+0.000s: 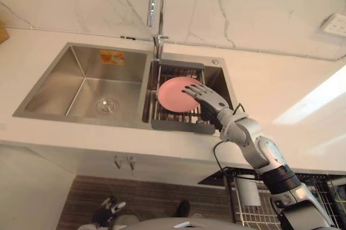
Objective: Walk over to the sink, pick up the cup, carry it to the dishwasher, place the cup inside the dishwasher, then close the dishwasher door
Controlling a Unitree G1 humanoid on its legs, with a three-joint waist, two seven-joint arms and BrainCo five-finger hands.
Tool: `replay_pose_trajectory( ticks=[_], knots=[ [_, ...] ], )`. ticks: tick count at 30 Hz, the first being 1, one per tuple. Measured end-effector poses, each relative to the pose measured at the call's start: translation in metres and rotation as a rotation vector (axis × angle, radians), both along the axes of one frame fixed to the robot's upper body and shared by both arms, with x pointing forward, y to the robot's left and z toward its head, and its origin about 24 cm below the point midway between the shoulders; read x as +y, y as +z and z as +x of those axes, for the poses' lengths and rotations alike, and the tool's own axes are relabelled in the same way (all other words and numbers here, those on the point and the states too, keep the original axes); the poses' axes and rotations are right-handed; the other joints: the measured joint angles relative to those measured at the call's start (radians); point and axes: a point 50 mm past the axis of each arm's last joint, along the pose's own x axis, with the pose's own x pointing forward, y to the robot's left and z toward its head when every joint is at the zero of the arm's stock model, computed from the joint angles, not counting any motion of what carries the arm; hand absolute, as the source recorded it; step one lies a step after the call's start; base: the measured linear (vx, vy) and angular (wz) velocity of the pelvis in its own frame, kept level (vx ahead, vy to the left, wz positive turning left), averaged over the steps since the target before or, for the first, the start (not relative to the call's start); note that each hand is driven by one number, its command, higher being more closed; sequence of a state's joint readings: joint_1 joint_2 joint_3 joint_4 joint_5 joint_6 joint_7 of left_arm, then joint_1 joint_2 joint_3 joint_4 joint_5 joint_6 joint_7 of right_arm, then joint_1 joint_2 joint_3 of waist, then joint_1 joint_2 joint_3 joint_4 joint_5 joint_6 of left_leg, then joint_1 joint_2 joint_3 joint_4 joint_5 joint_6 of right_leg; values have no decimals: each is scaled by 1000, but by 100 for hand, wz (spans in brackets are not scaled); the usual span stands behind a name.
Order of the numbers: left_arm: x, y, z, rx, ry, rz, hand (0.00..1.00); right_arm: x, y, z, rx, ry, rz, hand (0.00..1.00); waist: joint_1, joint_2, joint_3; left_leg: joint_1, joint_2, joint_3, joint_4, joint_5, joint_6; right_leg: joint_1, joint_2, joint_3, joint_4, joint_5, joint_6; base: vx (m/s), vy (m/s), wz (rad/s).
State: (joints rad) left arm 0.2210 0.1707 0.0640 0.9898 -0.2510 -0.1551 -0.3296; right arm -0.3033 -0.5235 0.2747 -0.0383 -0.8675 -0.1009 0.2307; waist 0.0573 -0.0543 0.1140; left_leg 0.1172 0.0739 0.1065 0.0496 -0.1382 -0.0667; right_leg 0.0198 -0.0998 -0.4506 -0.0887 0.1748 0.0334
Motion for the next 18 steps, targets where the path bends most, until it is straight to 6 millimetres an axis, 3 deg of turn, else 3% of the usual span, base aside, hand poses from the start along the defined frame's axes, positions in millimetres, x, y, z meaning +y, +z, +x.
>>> replay_pose_trajectory(
  ticks=[18],
  knots=[
    [3, 1, -5, 7, 30, 37, 0, -26, -23, 15, -47, -161, -2, 0, 13, -1, -1, 0, -6, -29, -34, 27, -1, 3, -9, -36, 0, -4, 5, 0, 11, 5]
  ],
)
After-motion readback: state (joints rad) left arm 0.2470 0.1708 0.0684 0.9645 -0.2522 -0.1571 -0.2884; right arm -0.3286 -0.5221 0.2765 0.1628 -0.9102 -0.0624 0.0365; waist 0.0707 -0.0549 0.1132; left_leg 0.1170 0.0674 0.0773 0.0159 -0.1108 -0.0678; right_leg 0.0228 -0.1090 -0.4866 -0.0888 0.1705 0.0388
